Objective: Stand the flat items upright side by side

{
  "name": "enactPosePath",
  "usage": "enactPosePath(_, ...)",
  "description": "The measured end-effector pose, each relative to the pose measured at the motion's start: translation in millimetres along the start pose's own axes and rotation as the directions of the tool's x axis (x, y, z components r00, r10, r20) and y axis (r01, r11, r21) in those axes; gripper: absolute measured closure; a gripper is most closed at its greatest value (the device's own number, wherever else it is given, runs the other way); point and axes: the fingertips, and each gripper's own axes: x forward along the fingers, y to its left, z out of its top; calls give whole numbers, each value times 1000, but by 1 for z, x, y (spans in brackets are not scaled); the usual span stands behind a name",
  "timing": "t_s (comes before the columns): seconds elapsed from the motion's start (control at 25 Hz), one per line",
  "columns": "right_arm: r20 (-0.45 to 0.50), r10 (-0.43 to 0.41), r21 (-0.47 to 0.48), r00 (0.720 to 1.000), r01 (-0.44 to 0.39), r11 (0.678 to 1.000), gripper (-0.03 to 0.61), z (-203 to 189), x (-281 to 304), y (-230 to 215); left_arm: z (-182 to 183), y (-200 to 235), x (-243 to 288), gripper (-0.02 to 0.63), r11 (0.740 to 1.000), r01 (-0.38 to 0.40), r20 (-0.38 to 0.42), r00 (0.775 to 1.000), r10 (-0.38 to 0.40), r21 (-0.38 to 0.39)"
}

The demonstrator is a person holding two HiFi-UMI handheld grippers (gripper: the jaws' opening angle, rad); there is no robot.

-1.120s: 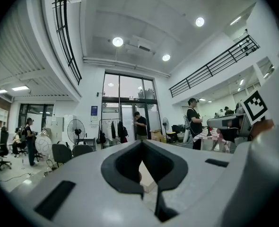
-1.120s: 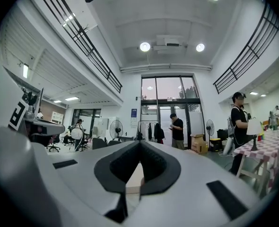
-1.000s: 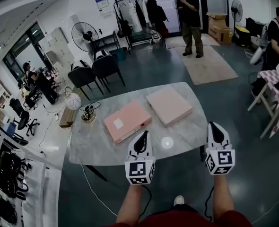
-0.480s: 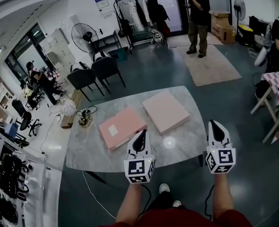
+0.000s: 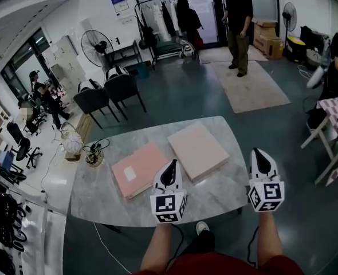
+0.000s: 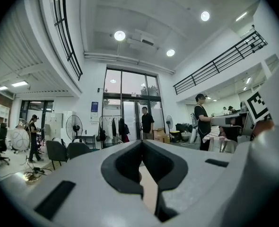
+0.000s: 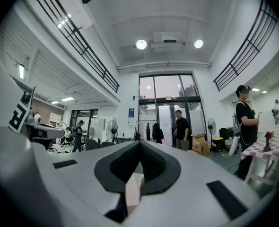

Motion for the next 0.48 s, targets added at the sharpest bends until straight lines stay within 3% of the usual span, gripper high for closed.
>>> enactPosePath(0.48, -39, 68, -44, 997, -69, 997, 580, -5, 148, 21, -16, 79, 103, 607, 998, -43, -22, 999, 42, -42)
